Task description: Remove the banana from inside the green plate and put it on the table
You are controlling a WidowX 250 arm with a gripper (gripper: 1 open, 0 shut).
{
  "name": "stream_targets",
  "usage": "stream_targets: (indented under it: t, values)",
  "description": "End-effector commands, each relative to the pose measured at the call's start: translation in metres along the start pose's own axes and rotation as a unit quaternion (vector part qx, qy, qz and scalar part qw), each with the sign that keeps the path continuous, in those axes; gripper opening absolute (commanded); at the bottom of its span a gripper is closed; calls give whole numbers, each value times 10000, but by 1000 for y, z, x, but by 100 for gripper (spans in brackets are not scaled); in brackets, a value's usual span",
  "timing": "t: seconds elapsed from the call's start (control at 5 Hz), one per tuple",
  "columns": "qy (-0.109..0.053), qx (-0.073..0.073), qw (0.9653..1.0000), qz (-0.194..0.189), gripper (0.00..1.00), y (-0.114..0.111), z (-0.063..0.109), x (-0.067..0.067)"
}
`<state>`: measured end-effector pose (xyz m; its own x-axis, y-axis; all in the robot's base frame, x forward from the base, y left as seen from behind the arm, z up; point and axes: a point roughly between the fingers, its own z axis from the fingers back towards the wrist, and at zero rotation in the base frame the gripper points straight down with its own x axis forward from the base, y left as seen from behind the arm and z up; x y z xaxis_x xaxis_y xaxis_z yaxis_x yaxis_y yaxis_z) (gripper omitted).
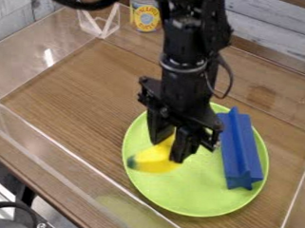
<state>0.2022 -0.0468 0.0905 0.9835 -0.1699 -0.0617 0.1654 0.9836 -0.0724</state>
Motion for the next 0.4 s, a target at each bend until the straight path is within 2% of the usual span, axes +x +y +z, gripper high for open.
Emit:
stream_targets:
  t: [0.0,0.2]
  values:
    - [-289,34,9995,129,0,5,31,7]
    - [-290,58,9987,414,0,11,56,7]
